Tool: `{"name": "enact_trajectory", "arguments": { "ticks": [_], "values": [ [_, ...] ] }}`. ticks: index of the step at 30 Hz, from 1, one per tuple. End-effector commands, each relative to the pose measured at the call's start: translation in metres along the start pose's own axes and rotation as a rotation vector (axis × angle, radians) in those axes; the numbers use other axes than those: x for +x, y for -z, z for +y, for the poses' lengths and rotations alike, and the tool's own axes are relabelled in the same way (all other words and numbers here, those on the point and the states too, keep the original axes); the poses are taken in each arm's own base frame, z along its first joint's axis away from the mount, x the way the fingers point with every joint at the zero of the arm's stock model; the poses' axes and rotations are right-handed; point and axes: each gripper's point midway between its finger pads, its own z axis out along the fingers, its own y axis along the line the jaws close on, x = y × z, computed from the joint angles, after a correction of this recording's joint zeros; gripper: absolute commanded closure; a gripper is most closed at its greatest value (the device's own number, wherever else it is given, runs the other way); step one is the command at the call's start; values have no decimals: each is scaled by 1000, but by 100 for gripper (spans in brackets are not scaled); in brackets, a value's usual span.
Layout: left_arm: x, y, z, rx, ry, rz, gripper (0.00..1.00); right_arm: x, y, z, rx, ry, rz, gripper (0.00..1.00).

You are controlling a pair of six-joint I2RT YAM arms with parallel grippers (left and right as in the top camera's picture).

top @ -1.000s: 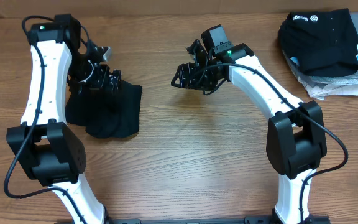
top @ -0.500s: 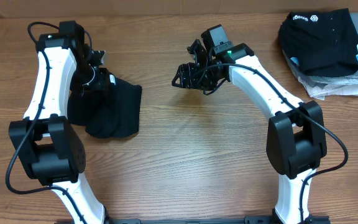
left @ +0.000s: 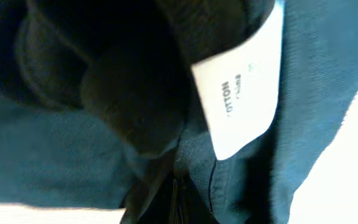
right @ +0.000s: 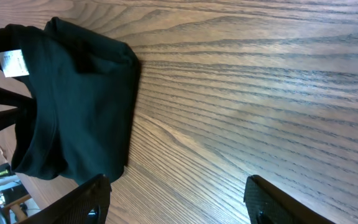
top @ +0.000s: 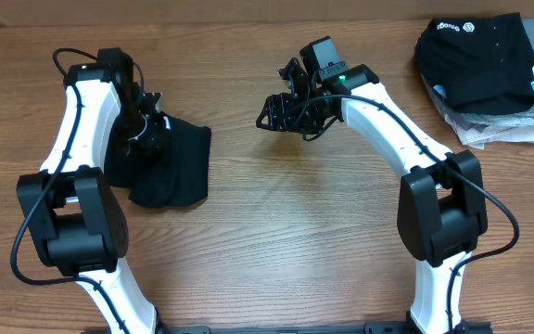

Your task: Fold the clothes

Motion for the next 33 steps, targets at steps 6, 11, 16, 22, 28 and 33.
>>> {"name": "enact_trajectory", "arguments": {
  "ticks": [6, 11, 16, 22, 28, 33],
  "values": [
    [19, 30, 65, -152, 175, 47, 96, -12, 20, 19, -13, 40, -57, 31],
    [25, 31, 75, -148, 223, 56, 96, -2, 11, 30, -17, 56, -28, 35],
    [24, 31, 75, -149, 222, 52, 96, 9, -9, 52, -38, 114, -6, 34],
    [26, 19, 95, -233, 282, 45, 96, 10, -25, 83, -61, 181, -43, 34],
    [25, -16, 112, -249, 351, -3, 96, 12, -36, 92, -47, 198, -58, 33],
    [23, -31, 115, -256, 353, -24, 93, 16, -51, 92, -49, 172, -42, 26]
  ]
}}
